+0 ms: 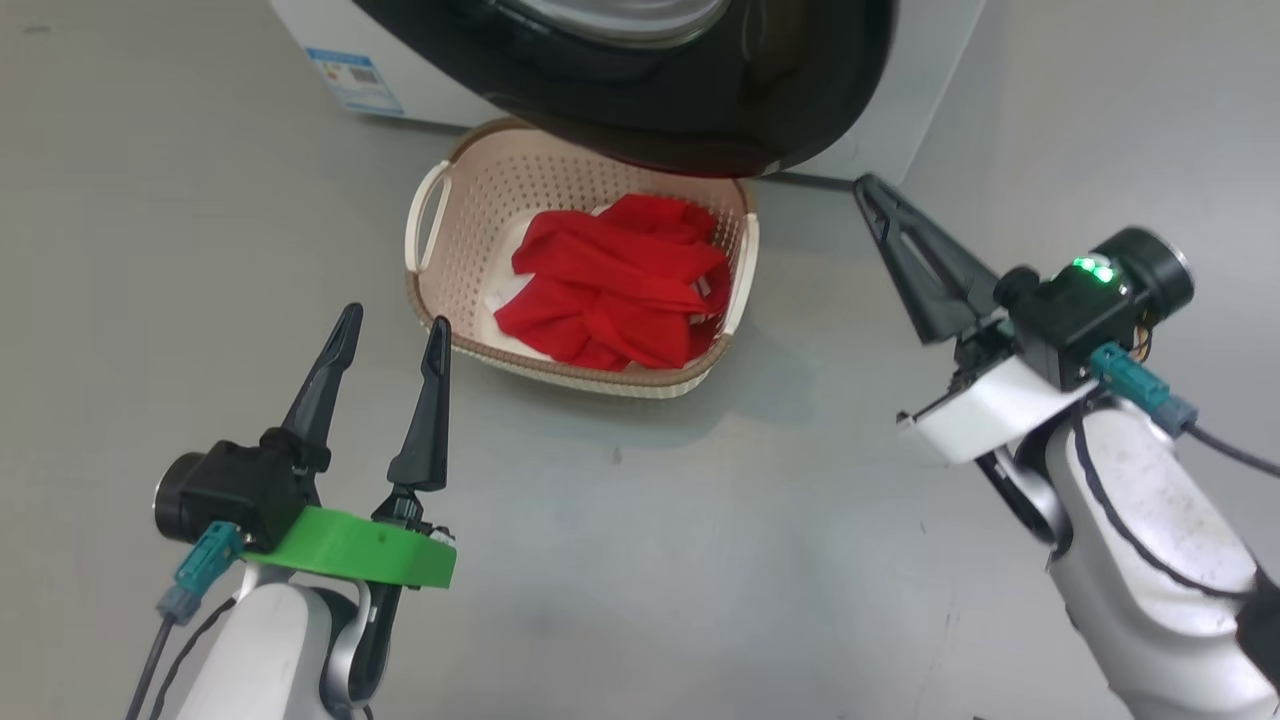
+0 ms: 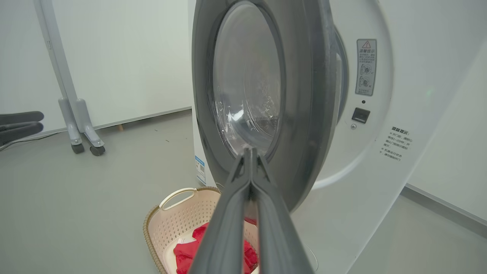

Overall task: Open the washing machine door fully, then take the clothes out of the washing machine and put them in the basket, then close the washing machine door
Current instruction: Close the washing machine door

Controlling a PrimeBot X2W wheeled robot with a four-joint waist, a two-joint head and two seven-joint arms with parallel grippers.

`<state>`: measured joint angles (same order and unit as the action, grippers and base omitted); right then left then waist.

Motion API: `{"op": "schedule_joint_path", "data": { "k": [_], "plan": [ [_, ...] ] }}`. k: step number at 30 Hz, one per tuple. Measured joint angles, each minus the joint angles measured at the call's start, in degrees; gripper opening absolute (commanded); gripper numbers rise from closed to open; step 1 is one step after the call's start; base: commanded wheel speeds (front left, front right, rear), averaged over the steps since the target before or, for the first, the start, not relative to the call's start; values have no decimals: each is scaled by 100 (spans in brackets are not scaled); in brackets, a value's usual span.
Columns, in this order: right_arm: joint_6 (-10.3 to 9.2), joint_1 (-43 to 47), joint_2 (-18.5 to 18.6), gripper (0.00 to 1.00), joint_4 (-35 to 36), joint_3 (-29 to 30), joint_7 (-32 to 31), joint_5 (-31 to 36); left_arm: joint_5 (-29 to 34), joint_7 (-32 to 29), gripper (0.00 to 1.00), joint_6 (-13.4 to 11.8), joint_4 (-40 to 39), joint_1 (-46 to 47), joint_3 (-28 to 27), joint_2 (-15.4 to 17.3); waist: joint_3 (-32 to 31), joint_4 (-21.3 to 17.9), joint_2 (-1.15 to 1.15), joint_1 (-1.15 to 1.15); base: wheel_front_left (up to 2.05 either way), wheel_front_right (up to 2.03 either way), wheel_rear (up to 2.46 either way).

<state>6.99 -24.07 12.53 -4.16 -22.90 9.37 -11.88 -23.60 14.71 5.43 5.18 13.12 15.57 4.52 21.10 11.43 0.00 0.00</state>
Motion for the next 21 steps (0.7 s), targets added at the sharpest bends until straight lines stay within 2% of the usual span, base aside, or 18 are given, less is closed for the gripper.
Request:
{"op": "schedule_joint_path", "data": {
  "k": [9,21],
  "plan": [
    [0,-916,385,0,-219,-327,-235,-170,-40,0,100,44,16,282,-12,-154,510,381,0,0,0,0,0],
    [0,-1660,726,0,-664,-415,-302,-457,-209,0,100,99,183,511,-70,-232,1037,851,0,0,0,0,0]
  ]
}}
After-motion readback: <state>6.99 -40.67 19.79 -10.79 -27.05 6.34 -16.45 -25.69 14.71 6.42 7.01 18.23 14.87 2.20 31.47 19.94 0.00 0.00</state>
